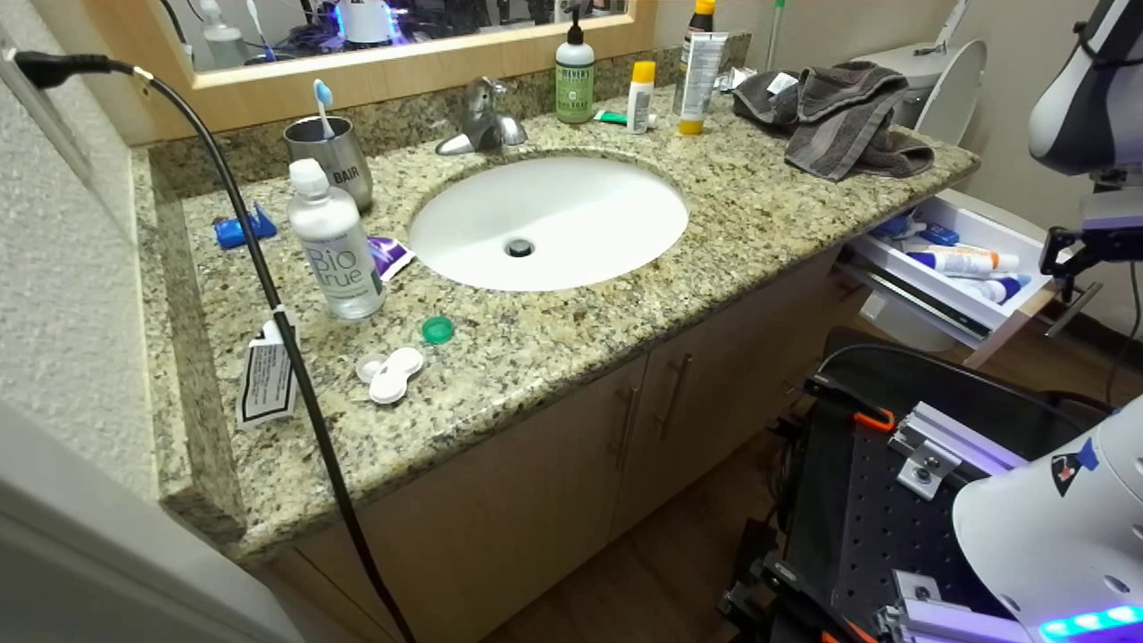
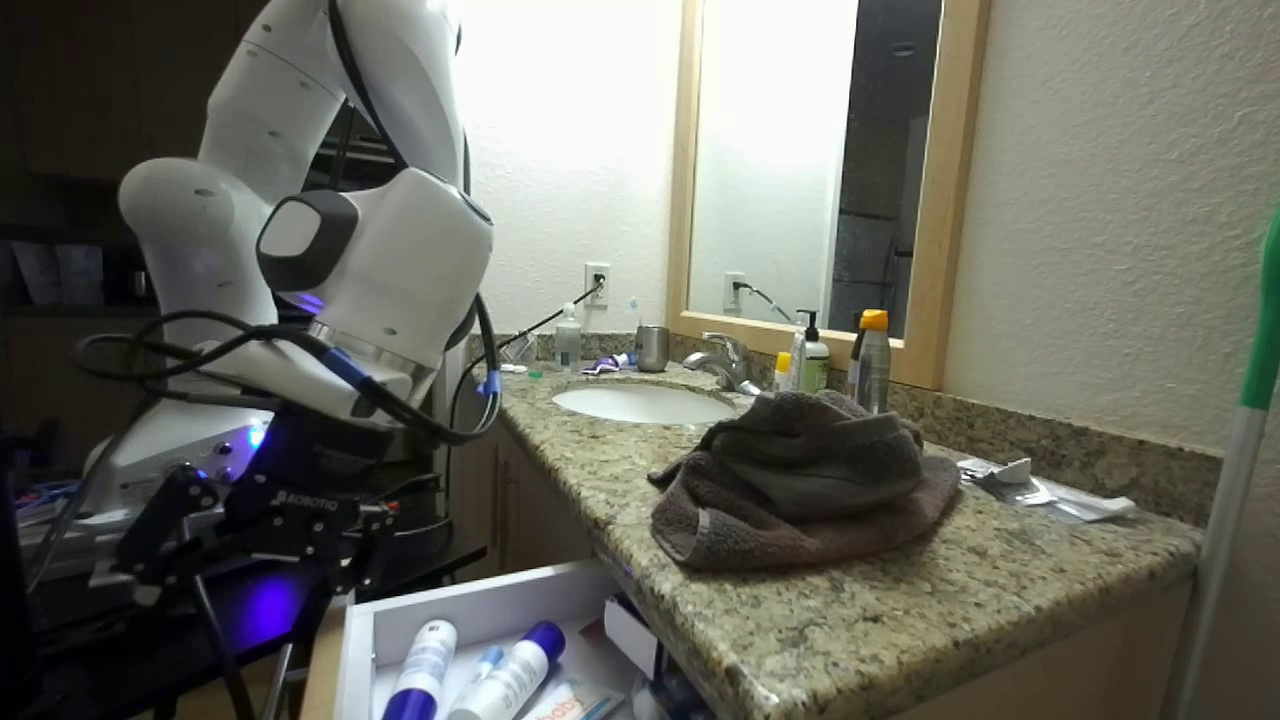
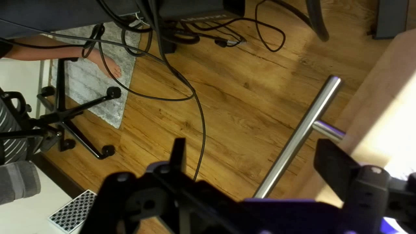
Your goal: Close the drawer and then move the white and yellow bottles forward
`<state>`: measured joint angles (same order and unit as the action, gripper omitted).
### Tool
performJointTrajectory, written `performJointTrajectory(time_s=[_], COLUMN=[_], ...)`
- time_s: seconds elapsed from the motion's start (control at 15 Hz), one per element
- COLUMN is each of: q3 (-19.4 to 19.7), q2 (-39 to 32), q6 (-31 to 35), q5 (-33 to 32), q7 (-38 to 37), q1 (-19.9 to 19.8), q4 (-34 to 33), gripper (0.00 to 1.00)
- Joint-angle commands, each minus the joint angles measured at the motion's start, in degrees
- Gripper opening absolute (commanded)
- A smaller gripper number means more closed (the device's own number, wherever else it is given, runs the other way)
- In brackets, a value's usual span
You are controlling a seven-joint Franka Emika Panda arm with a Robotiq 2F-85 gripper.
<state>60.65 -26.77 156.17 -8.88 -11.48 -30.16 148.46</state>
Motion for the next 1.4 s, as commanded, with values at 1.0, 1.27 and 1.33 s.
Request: performJointTrajectory(time_s=[1.0, 1.27, 1.33], q3=[-31.6, -37.7, -37.0], q2=[3.4, -2.0, -2.6], q6=[8.8, 3.8, 1.7], q5=[41.2, 45.6, 44.5], q7=[-1.1, -8.6, -10.3], q1=[-18.8, -20.3, -19.8], q4=[-5.3, -13.1, -13.1], gripper=[1.00, 1.00, 1.00])
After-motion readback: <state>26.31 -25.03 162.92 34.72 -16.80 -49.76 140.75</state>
